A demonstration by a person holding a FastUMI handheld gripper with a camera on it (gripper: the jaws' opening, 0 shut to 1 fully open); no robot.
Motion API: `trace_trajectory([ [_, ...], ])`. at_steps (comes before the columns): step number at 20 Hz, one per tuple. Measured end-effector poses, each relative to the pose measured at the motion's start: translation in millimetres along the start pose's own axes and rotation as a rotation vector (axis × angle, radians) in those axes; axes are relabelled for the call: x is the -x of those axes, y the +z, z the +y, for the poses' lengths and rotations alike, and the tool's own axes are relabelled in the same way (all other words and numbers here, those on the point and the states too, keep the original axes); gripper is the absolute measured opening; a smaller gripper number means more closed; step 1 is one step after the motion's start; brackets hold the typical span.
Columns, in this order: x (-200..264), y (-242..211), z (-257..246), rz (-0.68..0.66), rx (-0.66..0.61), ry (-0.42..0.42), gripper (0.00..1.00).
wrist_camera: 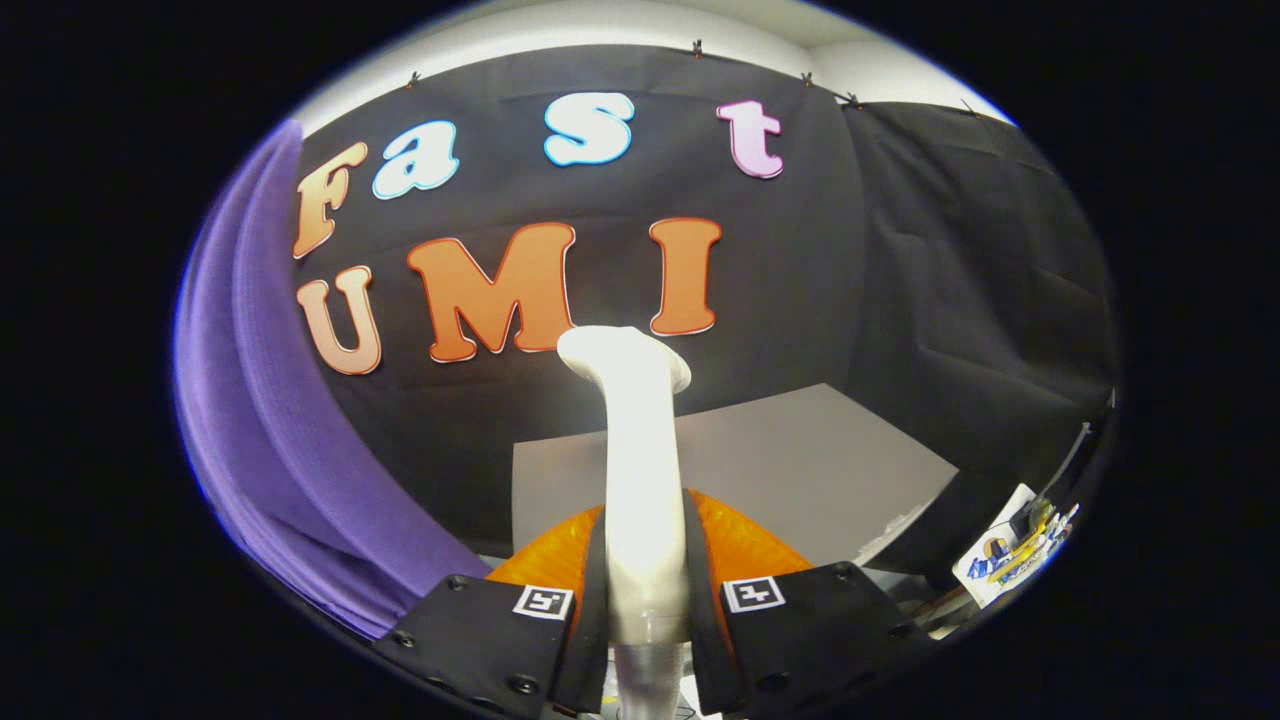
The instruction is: Iron the clothes twice with a garment steamer, once on the left side and once on the right side.
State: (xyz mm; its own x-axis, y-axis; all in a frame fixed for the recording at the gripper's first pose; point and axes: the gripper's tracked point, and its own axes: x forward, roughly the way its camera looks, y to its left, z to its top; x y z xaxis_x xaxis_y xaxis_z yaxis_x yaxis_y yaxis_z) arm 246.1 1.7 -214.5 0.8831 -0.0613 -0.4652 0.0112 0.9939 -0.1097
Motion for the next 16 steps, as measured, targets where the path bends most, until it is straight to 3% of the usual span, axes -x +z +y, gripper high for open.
trace_trajectory([
  [6, 92, -5, 8, -0.118, -0.065, -0.046, 0.41],
  [16, 233, -1, 56, -0.322, -0.030, -0.075, 0.41],
])
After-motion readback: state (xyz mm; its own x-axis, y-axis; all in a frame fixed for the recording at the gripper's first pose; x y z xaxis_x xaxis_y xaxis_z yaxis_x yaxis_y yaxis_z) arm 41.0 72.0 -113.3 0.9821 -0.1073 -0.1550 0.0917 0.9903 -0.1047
